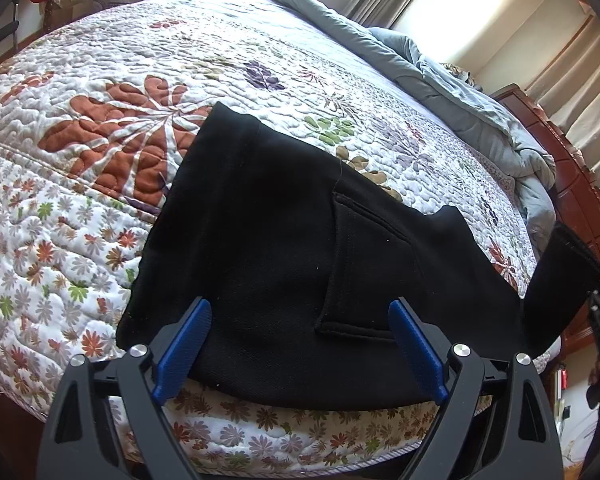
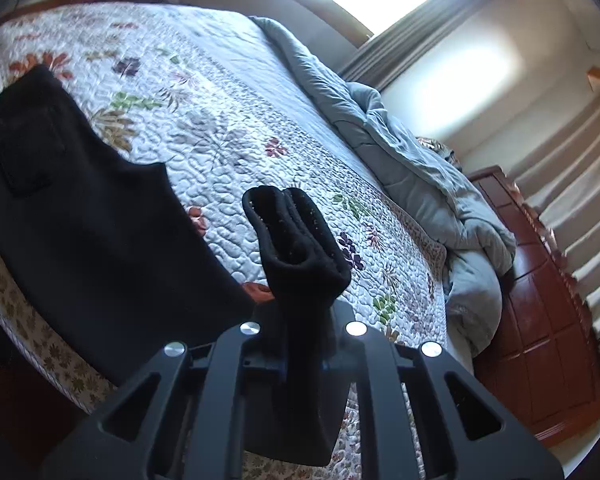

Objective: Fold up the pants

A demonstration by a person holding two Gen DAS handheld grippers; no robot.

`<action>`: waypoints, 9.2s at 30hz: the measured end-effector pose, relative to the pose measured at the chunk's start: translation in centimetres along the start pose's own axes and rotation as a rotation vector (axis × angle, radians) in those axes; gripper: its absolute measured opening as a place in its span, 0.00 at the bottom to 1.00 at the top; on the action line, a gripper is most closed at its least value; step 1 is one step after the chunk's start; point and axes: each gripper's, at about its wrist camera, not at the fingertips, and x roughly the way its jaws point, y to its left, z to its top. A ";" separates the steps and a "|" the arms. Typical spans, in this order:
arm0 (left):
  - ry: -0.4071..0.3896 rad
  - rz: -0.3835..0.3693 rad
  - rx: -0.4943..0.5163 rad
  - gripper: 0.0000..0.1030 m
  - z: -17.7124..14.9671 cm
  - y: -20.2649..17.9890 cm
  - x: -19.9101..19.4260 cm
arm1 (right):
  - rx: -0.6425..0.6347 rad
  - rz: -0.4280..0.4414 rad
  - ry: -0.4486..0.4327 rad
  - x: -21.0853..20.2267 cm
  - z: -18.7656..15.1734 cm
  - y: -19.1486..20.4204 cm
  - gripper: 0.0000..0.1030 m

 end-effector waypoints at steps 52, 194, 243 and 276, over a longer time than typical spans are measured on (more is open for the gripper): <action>0.001 0.005 0.004 0.88 -0.1 0.1 0.1 | 0.809 0.567 0.402 10.2 -17.7 -9.4 0.36; -0.189 -0.146 -0.154 0.20 2.9 -11.0 -13.7 | -0.703 0.999 0.191 -5.9 30.5 8.4 0.33; -0.088 -0.163 0.304 0.19 1.4 -33.5 -10.6 | -0.482 0.684 0.142 -5.5 16.0 -9.5 0.26; 0.011 -0.184 0.389 0.19 -0.1 -39.6 -3.5 | -0.442 0.650 0.127 0.2 8.5 -13.6 0.22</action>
